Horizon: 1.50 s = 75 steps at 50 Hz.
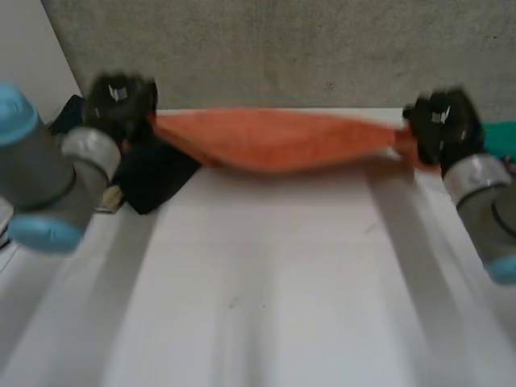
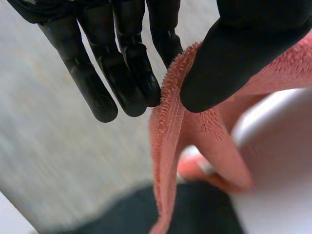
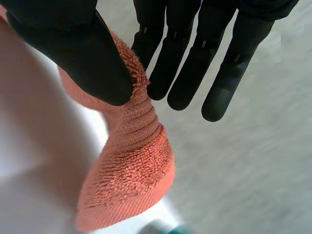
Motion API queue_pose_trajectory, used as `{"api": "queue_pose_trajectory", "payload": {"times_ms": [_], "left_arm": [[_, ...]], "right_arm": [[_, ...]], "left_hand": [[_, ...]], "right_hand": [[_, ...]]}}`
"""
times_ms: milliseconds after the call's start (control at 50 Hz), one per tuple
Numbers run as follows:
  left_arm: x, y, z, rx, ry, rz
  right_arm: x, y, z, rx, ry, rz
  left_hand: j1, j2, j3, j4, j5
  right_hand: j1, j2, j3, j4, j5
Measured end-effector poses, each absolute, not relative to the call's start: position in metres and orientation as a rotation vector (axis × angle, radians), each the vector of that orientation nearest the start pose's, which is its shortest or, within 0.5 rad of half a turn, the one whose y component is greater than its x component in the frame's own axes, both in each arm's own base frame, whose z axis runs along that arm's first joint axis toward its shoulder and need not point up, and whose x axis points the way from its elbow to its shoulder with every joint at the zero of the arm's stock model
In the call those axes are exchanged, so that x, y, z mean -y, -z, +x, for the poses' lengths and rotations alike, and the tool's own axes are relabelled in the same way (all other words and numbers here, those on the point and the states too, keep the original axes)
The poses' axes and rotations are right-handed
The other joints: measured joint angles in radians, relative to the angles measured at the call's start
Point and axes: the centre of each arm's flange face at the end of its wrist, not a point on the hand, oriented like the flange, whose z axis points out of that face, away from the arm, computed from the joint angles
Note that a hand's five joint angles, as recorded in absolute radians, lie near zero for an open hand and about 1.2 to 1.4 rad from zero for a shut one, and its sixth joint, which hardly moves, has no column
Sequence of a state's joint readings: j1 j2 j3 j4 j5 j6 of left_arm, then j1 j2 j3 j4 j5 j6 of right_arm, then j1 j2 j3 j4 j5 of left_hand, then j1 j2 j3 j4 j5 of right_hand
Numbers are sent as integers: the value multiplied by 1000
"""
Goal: Fold the laundry.
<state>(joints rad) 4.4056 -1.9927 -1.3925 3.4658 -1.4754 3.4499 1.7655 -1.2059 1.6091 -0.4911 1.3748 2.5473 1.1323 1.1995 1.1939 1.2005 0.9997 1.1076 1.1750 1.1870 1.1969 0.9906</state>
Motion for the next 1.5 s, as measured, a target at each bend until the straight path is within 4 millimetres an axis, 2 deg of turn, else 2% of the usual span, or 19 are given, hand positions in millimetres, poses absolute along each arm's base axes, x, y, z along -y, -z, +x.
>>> {"api": "queue_pose_trajectory", "payload": {"times_ms": [40, 140, 240, 300, 340, 460, 560, 640, 760, 860, 980, 1060, 1080, 1120, 1180, 1260, 1400, 1460, 1500], "left_arm": [[325, -218, -252, -2145, 2252, 807], [288, -184, -249, -2276, 2107, 901], [268, -177, -248, -2289, 2068, 969], [261, -178, -248, -2270, 2074, 991], [260, -180, -247, -2258, 2079, 996], [258, -186, -245, -2223, 2105, 993], [257, -190, -244, -2211, 2118, 986], [258, -193, -244, -2203, 2127, 982], [260, -196, -244, -2191, 2140, 975], [261, -196, -244, -2186, 2145, 971], [262, -196, -243, -2185, 2143, 968], [263, -197, -242, -2183, 2142, 961], [264, -197, -242, -2181, 2143, 958], [265, -199, -241, -2175, 2147, 952], [267, -205, -240, -2157, 2163, 941], [270, -218, -237, -2114, 2200, 916], [273, -277, -220, -1920, 2333, 820], [271, -296, -216, -1867, 2368, 817], [267, -302, -214, -1856, 2380, 851]], "right_arm": [[335, -194, 211, -2059, 2290, -1126], [315, -159, 197, -2183, 2071, -1213], [305, -153, 192, -2242, 1961, -1271], [302, -166, 189, -2286, 1889, -1291], [301, -175, 189, -2303, 1857, -1291], [307, -230, 190, -2360, 1741, -1198], [326, -245, 192, -2390, 1670, -1093], [349, -236, 195, -2414, 1628, -1056], [377, -205, 197, -2473, 1579, -1050], [388, -178, 197, -2539, 1519, -1087], [388, -162, 196, -2584, 1474, -1177], [385, -164, 196, -2590, 1474, -1215], [385, -165, 196, -2590, 1477, -1219], [383, -169, 195, -2588, 1487, -1226], [379, -184, 195, -2571, 1529, -1229], [369, -213, 194, -2535, 1617, -1228], [332, -287, 186, -2424, 1873, -1252], [318, -303, 184, -2395, 1932, -1277], [309, -306, 183, -2389, 1941, -1299]], "left_hand": [[0, 0, 1, 0, 0], [0, 1, 2, 0, 0], [0, 1, 2, 0, 0], [0, 1, 2, 0, 0], [0, 1, 2, 0, 0], [0, 1, 2, 0, 0], [0, 1, 2, 0, 0], [0, 1, 2, 0, 0], [0, 1, 2, 0, 0], [0, 1, 2, 0, 0], [0, 1, 2, 0, 0], [0, 1, 2, 0, 0], [0, 1, 2, 0, 0], [0, 1, 2, 0, 0], [0, 1, 2, 0, 0], [0, 1, 2, 0, 0], [0, 1, 2, 0, 0], [0, 1, 2, 0, 0], [0, 1, 2, 0, 0]], "right_hand": [[0, 0, 0, 0, 0], [-7, -32, -38, -42, -24], [-417, -489, -490, -502, -483], [-575, -647, -652, -667, -656], [-599, -678, -685, -698, -688], [-605, -690, -700, -719, -712], [-605, -690, -700, -719, -712], [-605, -690, -700, -719, -712], [-605, -690, -700, -719, -707], [-656, -732, -739, -759, -748], [-682, -753, -766, -780, -746], [-416, -485, -500, -509, -492], [-271, -330, -349, -358, -327], [-27, -80, -116, -124, -91], [24, 1, -9, -10, 4], [24, 1, -3, -3, 4], [24, 1, -3, -1, 4], [-6, -56, -63, -67, -38], [-178, -239, -245, -253, -226]]}}
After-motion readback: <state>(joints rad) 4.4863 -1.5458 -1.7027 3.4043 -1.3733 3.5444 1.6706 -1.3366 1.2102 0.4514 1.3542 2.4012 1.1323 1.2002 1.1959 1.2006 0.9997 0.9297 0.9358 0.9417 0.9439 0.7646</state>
